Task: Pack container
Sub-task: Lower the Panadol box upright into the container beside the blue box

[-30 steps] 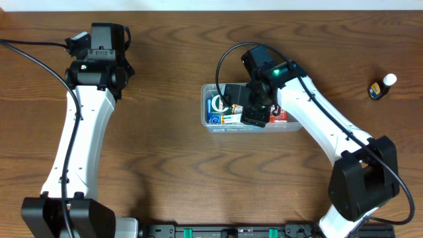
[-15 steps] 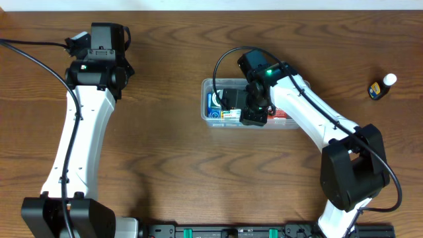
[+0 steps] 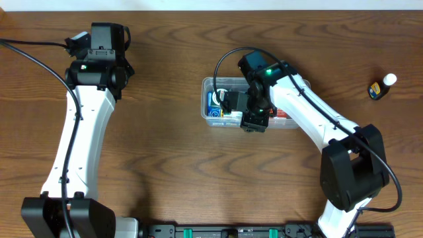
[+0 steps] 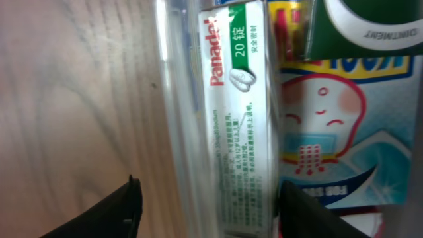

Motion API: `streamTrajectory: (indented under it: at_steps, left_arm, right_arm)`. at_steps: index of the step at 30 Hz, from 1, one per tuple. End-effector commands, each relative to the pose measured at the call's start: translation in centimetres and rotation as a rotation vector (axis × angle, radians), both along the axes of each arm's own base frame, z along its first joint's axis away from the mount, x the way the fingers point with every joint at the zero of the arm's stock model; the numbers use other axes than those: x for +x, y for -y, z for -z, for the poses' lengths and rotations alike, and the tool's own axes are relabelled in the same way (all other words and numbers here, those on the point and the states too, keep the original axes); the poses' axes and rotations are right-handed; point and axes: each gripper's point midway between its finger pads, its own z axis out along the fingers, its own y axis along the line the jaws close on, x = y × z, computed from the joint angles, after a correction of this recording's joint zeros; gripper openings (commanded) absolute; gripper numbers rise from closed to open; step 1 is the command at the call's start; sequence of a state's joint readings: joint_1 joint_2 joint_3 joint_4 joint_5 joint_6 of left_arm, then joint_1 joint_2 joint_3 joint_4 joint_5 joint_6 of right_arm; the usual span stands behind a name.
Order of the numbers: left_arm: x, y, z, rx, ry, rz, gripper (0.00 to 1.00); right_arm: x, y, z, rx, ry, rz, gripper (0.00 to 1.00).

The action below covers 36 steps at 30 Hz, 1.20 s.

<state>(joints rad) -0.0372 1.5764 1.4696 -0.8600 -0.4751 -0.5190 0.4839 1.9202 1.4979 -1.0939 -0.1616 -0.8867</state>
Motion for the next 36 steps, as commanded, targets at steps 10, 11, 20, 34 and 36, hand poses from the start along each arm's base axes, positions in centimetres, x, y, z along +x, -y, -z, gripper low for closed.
streamTrajectory:
  at_steps: [10,11,20,34,36]
  left_arm:
    - [-0.1,-0.4,-0.5,0.018,0.005,-0.004,0.98]
    - [-0.1,-0.4,-0.5,0.018,0.005,-0.004,0.98]
    - [-0.1,-0.4,-0.5,0.018,0.005,-0.004,0.98]
    - [-0.1,-0.4,-0.5,0.018,0.005,-0.004,0.98]
    - [-0.1,-0.4,-0.5,0.017,0.006,-0.004,0.98]
  right_arm:
    - [2.4,-3.0,-6.8,0.111,0.069,0.098,0.64]
    - [2.4,-3.1,-6.8,0.112,0.069,0.101,0.64]
    - [2.6,-3.2,-6.3,0.116,0.075,0.104,0.01]
    - [1.2,-2.6,-4.3,0.076,0.006,0.053,0.01]
    - [0.6,-2.5,-3.9,0.070,-0.023,0.019,0.01]
